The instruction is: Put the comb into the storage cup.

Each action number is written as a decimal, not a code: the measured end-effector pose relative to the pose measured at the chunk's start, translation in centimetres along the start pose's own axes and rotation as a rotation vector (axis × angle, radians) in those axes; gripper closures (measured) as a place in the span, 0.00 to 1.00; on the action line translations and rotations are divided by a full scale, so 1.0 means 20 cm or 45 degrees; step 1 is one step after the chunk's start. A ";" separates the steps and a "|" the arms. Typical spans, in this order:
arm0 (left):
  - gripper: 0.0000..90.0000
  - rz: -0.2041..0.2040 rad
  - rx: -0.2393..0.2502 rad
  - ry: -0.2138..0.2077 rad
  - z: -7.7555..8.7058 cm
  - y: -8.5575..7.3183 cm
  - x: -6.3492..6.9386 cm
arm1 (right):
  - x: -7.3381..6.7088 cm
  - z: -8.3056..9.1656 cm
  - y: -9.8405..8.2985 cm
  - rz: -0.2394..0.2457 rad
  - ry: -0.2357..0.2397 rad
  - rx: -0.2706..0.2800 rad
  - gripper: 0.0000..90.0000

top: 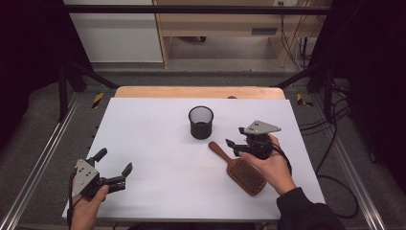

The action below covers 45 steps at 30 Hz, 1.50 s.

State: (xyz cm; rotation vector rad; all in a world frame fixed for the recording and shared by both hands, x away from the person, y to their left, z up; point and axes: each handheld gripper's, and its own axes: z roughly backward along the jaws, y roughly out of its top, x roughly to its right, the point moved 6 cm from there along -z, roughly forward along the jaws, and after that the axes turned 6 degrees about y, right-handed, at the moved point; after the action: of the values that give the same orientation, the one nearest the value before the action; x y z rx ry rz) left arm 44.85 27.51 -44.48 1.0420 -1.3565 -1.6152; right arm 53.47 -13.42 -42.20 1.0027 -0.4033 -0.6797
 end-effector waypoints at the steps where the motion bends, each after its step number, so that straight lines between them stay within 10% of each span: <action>1: 0.02 0.000 0.000 0.000 0.00 0.00 0.00 | 0.00 -0.01 0.01 0.001 0.009 -0.017 0.45; 21: 0.02 0.004 -0.002 0.000 0.00 0.00 0.00 | -0.06 -0.23 -0.05 0.092 0.144 -0.290 1.00; 45: 0.02 -0.004 0.001 -0.005 0.00 0.00 0.00 | -0.11 -0.42 -0.21 0.158 0.217 -0.618 1.00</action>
State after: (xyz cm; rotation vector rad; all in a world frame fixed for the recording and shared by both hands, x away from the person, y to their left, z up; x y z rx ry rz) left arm 44.84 27.60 -44.41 1.0422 -1.3586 -1.6198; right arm 55.55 -8.06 -49.93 0.5631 -0.1368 -0.5398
